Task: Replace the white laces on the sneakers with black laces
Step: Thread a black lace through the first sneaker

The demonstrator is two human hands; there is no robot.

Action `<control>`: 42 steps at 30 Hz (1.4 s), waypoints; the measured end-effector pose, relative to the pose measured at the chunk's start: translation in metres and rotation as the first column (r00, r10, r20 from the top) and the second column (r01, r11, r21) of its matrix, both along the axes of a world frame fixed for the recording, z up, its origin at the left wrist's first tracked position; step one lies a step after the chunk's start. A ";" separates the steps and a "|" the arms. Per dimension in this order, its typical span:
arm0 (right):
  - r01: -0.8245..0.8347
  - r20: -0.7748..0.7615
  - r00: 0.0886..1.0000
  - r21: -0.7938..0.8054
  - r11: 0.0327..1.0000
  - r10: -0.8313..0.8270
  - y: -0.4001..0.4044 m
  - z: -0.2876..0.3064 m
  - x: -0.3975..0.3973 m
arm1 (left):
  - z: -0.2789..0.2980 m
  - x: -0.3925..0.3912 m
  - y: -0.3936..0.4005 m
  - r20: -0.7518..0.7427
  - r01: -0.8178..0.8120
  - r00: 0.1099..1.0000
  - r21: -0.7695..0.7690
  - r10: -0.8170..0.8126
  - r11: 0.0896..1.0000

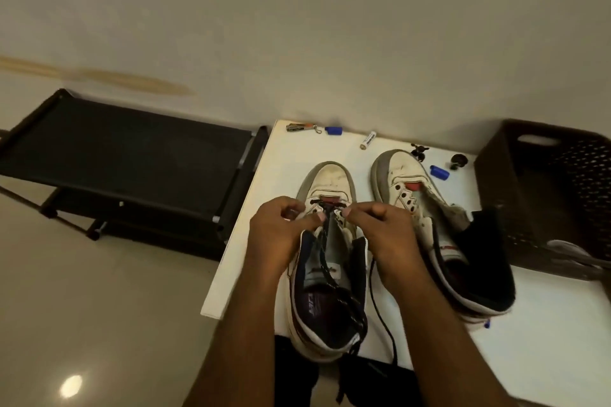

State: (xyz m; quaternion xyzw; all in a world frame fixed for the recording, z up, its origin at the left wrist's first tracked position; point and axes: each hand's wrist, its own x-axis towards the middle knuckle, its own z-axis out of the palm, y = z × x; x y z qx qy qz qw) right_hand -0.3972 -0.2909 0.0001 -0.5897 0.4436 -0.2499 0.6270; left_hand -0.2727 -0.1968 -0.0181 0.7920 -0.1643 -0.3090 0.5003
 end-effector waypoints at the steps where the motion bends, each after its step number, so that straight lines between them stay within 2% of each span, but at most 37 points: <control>1: -0.016 0.011 1.000 0.018 1.000 0.015 -0.001 -0.005 -0.001 | -0.002 -0.001 -0.002 0.053 0.019 0.998 0.033 -0.021 0.999; 5: -0.034 0.067 0.997 0.100 0.994 0.027 -0.011 -0.016 0.003 | 0.005 0.005 -0.013 0.066 0.189 0.978 0.115 -0.197 0.975; 9: 0.017 0.073 0.997 0.134 0.991 -0.027 -0.019 -0.024 0.012 | 0.008 0.005 -0.022 0.081 0.224 0.966 0.215 -0.246 0.951; 13: 0.030 0.086 0.996 0.106 0.994 -0.039 -0.019 -0.028 0.016 | 0.013 0.013 -0.021 0.006 0.268 0.961 0.196 -0.275 0.943; 15: -0.002 0.081 0.997 0.092 0.996 -0.006 -0.021 -0.027 0.017 | 0.016 0.019 -0.019 0.032 0.276 0.958 0.167 -0.285 0.947; 19: -0.079 0.031 0.996 0.025 0.997 0.079 -0.023 -0.029 0.017 | 0.012 0.022 -0.018 0.049 0.211 0.975 0.116 -0.218 0.970; 25: -0.100 0.005 0.995 -0.070 0.993 0.100 -0.020 -0.030 0.021 | 0.009 0.018 -0.020 0.032 0.152 0.987 0.078 -0.155 0.985; 32: -0.108 0.014 0.994 -0.121 0.987 0.111 -0.021 -0.032 0.021 | 0.005 0.014 -0.028 -0.069 -0.009 0.998 0.004 0.009 1.000; 42: -0.163 -0.006 0.987 -0.113 0.980 0.163 -0.027 -0.032 0.020 | 0.002 0.017 -0.032 -0.099 -0.001 0.995 0.029 0.004 1.000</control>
